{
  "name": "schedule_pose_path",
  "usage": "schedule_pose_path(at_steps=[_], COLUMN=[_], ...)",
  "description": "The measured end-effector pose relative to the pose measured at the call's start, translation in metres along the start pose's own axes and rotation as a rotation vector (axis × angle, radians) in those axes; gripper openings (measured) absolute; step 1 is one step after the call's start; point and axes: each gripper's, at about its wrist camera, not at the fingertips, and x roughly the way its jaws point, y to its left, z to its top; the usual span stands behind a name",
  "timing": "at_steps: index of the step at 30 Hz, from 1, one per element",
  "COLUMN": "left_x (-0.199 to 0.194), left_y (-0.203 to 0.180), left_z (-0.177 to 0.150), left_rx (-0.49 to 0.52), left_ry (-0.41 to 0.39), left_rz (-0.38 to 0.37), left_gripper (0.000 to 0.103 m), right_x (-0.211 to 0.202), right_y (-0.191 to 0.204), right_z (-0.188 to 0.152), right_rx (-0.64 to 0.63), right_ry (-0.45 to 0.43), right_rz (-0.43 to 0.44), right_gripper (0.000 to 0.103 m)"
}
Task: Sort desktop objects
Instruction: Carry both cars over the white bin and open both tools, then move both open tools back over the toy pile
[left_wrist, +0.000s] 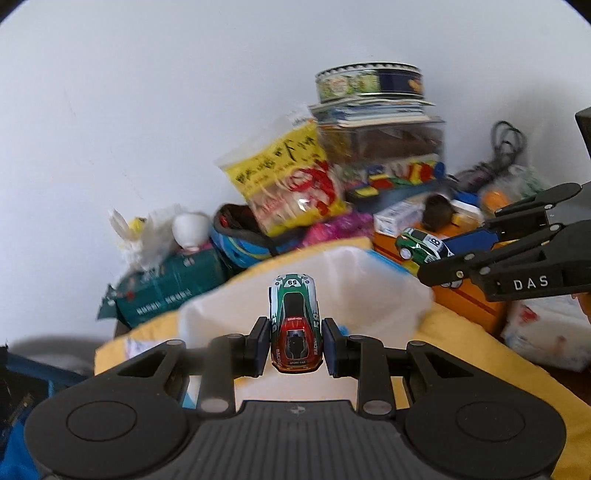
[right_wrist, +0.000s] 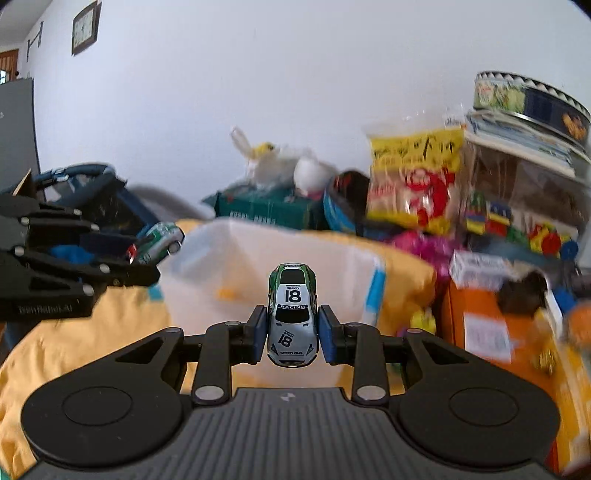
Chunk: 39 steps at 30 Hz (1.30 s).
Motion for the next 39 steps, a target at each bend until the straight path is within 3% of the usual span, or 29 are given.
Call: schedule_pose_path(at_steps=[6,11,14,16,20,24,28,31,35,39], left_x=[0.059,0.089,0.067,0.049,0.009,-0.028,-0.055,-0.065,-0.07,-0.076], left_y=[0.027,0.036,0.037,0.034,0.022,0.006,-0.022,-0.029,-0.04,-0.06], left_z=[0.019,0.012,0.001,-0.01,-0.032,-0.067,-0.105,-0.13,-0.158,-0.173], left_rx=[-0.027,-0.065,-0.145,-0.15,-0.13,-0.168,-0.105,-0.216,-0.307,-0.211], left_ry=[0.044,0.124,0.103,0.087,0.077,0.115,0.203,0.26,0.34,0.377], left_rz=[0.109,0.104,0.043,0.008,-0.006,-0.05,-0.075,-0.127,-0.137,-0.137], left_gripper=[0.033,0.035,0.046,0.046,0.046,0.049,0.049,0.049,0.049,0.049], right_x=[0.052,0.098,0.1,0.086,0.054,0.015,-0.013,-0.024,-0.03,-0.037], right_y=[-0.009,-0.005,-0.003,0.0,0.008,0.015,0.028,0.045,0.063,0.08], right_z=[0.033,0.032,0.025,0.02,0.014,0.0,-0.037,-0.071,-0.11,-0.136], right_rx=[0.048,0.009,0.008,0.006,-0.007,-0.04,-0.042,-0.074,-0.089,-0.08], right_ry=[-0.007,0.051,0.075,0.05,0.025,0.019,0.107,0.203,0.287,0.342], right_rz=[-0.028,-0.104,-0.074,-0.063,-0.034,0.019,0.103,0.121,0.132,0.156], right_gripper=[0.033,0.035,0.043,0.049,0.051,0.056,0.058,0.057,0.057,0.057])
